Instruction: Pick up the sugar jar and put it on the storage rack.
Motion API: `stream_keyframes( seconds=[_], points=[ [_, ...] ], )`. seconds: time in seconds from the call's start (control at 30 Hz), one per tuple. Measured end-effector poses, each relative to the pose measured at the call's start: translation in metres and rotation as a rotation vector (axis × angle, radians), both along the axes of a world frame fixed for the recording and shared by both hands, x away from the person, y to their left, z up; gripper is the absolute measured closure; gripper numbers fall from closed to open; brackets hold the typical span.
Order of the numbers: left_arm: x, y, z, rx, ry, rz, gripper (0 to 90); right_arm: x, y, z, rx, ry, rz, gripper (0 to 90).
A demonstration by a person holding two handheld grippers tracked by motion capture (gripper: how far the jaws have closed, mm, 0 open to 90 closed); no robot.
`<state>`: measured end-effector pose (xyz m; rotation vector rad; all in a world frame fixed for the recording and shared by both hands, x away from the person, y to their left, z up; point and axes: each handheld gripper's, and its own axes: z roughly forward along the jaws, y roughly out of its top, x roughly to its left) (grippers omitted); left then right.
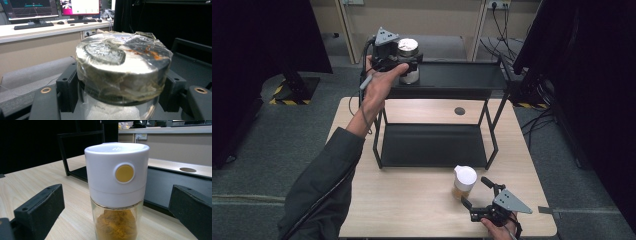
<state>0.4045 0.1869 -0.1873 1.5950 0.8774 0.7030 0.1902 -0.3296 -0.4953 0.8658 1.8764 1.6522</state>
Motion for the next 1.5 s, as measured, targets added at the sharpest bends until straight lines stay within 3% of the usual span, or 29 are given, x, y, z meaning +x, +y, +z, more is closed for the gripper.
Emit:
stream_keyframes(
  seconds=[0.23,0.43,0.57,0.67,0.8,0.97,1.13,1.5],
  points=[
    [-0.002,-0.002,-0.004,-0.017,-0.012,0.018,30.2,0.000,0.000,0.000,0.002,0.001,0.002,0.5],
    [-0.006,-0.001,-0.004,-0.044,0.002,0.025,12.0,0.000,0.000,0.000,0.003,0.001,0.003,0.5],
    [-0.015,-0.004,-0.006,-0.038,-0.005,0.050,0.6,0.000,0.000,0.000,0.004,0.001,0.004,0.5],
    [-0.020,-0.005,-0.008,-0.052,-0.002,0.066,0.0,0.000,0.000,0.000,0.001,0.000,0.008,0.5],
    [-0.026,-0.003,-0.010,-0.045,-0.006,0.061,0.0,0.001,0.001,0.000,-0.002,0.003,0.012,0.5],
    [-0.033,-0.001,-0.014,-0.070,0.000,0.050,0.0,0.001,0.001,0.000,-0.001,0.003,0.013,0.5],
    [-0.042,0.000,-0.018,-0.071,-0.020,0.044,0.0,0.001,0.001,0.000,-0.003,0.002,0.012,0.5],
    [-0.064,0.007,-0.033,-0.084,-0.050,-0.019,0.0,0.000,0.001,0.000,-0.002,0.003,0.012,0.5]
  ],
)
